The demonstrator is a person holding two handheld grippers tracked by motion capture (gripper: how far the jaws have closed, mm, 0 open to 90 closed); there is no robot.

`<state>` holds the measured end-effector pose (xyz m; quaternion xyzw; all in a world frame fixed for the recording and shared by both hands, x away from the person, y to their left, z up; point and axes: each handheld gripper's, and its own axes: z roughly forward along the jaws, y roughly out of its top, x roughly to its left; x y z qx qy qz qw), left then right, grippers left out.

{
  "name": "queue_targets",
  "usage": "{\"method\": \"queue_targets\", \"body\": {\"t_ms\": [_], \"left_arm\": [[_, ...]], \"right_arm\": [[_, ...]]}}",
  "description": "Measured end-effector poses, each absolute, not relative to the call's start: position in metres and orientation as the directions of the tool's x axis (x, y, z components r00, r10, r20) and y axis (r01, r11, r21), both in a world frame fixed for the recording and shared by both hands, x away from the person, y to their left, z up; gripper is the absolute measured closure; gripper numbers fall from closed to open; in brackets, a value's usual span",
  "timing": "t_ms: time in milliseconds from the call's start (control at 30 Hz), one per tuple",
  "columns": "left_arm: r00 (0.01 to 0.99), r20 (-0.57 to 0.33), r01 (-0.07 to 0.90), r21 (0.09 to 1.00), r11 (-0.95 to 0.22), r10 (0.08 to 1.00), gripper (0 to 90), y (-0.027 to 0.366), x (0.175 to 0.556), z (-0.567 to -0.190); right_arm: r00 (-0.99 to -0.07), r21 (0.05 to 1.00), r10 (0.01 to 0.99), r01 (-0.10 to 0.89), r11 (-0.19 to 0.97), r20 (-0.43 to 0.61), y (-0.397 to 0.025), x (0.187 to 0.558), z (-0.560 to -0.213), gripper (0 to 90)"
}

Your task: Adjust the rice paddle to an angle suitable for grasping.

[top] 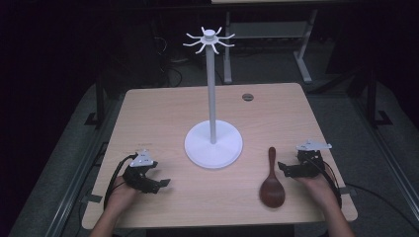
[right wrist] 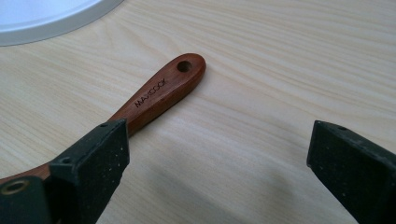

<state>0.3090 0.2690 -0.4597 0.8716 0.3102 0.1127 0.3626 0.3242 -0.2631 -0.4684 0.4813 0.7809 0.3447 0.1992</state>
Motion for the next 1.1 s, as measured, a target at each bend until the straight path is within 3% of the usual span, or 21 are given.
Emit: {"method": "queue_targets", "body": {"t_ms": [167, 433, 833, 967, 1100], "left_arm": [[0.785, -0.021, 0.451, 0.704, -0.549, 0.619, 13.3, 0.269, 0.308, -0.459], [0.783, -0.024, 0.455, 0.704, -0.545, 0.622, 13.3, 0.269, 0.308, -0.459], [0.781, -0.027, 0.456, 0.706, -0.541, 0.623, 13.3, 0.268, 0.308, -0.459], [0.781, -0.031, 0.458, 0.708, -0.538, 0.624, 13.3, 0.268, 0.308, -0.459], [0.781, -0.030, 0.457, 0.709, -0.537, 0.624, 13.3, 0.268, 0.307, -0.458]], "right_arm": [[-0.455, 0.734, 0.890, 0.614, 0.290, 0.029, -0.265, 0.325, -0.466, 7.1], [-0.465, 0.739, 0.884, 0.610, 0.285, 0.042, -0.264, 0.327, -0.459, 32.5], [-0.475, 0.786, 0.879, 0.558, 0.266, 0.040, -0.260, 0.351, -0.450, 79.2], [-0.486, 0.775, 0.873, 0.566, 0.281, 0.038, -0.255, 0.360, -0.453, 88.9], [-0.492, 0.774, 0.869, 0.568, 0.279, 0.047, -0.250, 0.370, -0.455, 89.6]]}}
